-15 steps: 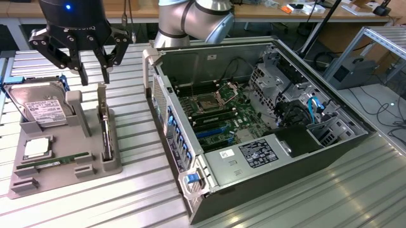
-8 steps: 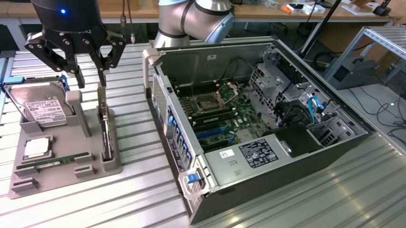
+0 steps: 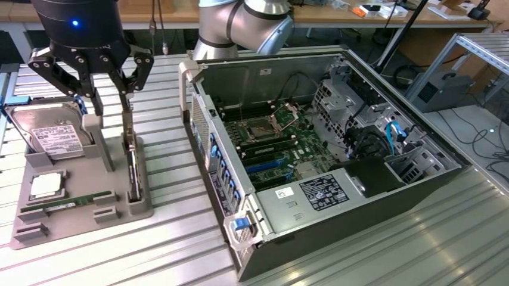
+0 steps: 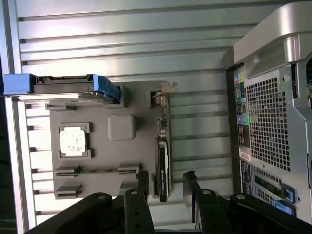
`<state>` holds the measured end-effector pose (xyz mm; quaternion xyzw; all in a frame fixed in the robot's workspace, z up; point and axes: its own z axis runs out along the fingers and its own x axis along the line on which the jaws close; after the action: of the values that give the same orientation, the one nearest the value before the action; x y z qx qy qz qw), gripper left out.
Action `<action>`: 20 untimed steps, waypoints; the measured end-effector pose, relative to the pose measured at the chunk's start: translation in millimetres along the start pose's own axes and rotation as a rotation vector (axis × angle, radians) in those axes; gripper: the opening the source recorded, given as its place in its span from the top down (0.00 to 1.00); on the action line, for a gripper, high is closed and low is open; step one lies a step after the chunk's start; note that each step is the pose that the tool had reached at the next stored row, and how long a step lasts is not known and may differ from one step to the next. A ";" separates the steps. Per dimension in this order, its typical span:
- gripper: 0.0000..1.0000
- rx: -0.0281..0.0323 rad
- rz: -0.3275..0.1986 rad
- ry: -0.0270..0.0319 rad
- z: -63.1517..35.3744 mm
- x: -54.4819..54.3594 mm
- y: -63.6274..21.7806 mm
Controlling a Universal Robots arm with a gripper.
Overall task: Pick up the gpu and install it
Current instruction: 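Pick up the gpu and move the gpu toward the slot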
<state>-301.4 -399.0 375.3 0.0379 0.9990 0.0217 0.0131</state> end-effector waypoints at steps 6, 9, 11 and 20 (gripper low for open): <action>0.58 0.0000 0.000 0.0000 4.2 1.4 -0.3; 0.58 0.0000 0.000 0.0000 6.5 1.9 -0.4; 0.58 0.0000 0.000 0.0000 9.8 2.0 -0.6; 0.58 0.0001 0.000 0.0001 17.4 -1.5 -0.6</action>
<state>-299.5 -399.0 357.9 0.0379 0.9990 0.0217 0.0130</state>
